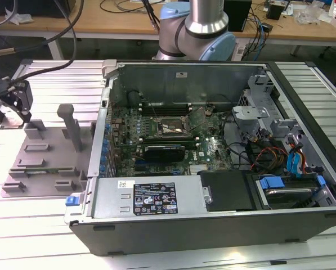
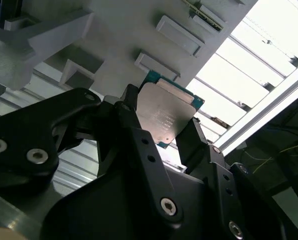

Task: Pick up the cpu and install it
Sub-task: 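Pick up the cpu and move it towards the insertion slot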

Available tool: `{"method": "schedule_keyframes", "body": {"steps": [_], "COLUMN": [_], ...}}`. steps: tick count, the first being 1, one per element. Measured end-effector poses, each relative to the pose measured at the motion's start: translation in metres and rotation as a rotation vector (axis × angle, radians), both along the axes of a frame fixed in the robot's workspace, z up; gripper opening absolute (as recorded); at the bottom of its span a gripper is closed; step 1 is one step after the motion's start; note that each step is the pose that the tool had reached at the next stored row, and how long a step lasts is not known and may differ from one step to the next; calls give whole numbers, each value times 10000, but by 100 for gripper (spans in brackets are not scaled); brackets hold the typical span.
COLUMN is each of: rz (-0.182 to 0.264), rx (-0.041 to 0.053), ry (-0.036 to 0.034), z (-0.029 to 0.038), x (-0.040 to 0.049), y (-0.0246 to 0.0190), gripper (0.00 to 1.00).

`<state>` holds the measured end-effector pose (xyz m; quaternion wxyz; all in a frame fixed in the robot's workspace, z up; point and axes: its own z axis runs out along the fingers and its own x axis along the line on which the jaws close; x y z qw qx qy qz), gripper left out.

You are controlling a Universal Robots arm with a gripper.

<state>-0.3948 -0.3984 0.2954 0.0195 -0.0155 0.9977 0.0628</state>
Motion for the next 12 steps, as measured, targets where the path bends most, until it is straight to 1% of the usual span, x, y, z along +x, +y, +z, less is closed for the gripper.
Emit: {"method": "schedule_keyframes", "body": {"steps": [2,3,5,9,12], "rz": [0,0,0,-1,0], "rx": [31,61,80,161,194], "ry": [1,1,0,0,0], "z": [31,51,63,123,149], "x": [0,0,0,0,0], "y": [0,0,0,1,0], "gripper": [55,55,55,55,55]}}
